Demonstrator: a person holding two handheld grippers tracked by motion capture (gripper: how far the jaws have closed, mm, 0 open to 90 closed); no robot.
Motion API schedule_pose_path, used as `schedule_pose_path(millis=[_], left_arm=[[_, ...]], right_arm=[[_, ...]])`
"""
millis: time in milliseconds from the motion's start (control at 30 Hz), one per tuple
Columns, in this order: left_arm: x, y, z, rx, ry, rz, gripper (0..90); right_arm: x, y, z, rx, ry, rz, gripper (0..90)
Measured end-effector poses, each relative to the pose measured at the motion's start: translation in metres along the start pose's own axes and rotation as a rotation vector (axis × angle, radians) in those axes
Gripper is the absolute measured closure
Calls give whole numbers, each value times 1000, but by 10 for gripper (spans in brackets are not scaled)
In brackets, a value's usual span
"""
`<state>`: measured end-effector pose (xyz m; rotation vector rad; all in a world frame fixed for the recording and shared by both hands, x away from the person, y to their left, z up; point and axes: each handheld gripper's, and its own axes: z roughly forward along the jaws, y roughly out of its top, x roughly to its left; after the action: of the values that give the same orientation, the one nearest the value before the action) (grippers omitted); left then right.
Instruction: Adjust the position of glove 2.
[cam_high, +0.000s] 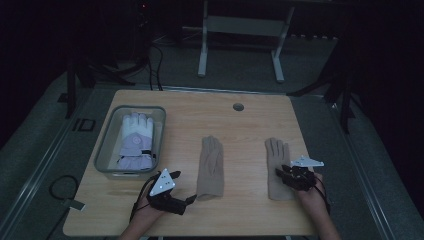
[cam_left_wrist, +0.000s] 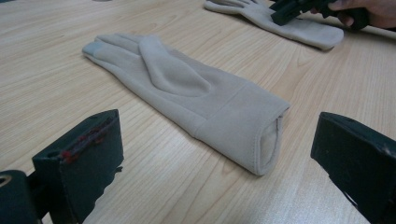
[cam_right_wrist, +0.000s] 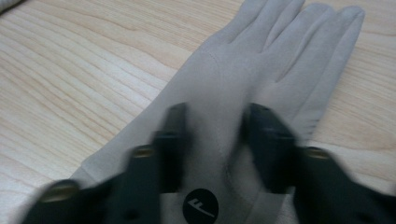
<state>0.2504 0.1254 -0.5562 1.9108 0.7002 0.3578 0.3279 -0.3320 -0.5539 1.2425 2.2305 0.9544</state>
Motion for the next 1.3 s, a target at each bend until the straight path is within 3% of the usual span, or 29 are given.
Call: schedule_pose_path(millis=[33, 100, 167, 233, 400, 533, 833, 933, 1300], left_arm=[[0, 0, 0, 0, 2, 0, 24], [0, 0, 0, -1, 2, 0, 24], [0, 0, 0, -1, 2, -3, 24], [0, 0, -1, -3, 4, -6, 24], [1, -1, -5, -7, 12, -9, 24], [3, -1, -6, -13, 17, -14, 24], [5, -2, -6, -9, 20, -13, 23], [5, -1, -7, -15, 19, -9, 25], [-4, 1, -7, 2, 31, 18, 17]], right_arm=[[2, 1, -1, 7, -22, 6, 799], [6, 1, 0, 8, -46, 36, 822], [7, 2, -1, 11, -49, 50, 828], [10, 4, -3, 6, -65, 115, 837], [23, 20, -15, -28, -106, 132, 839], [32, 37, -25, -67, -109, 162, 839], [64, 75, -32, -121, -108, 205, 839], [81, 84, -28, -132, -110, 186, 838], [138, 107, -9, -168, -33, 226, 838]])
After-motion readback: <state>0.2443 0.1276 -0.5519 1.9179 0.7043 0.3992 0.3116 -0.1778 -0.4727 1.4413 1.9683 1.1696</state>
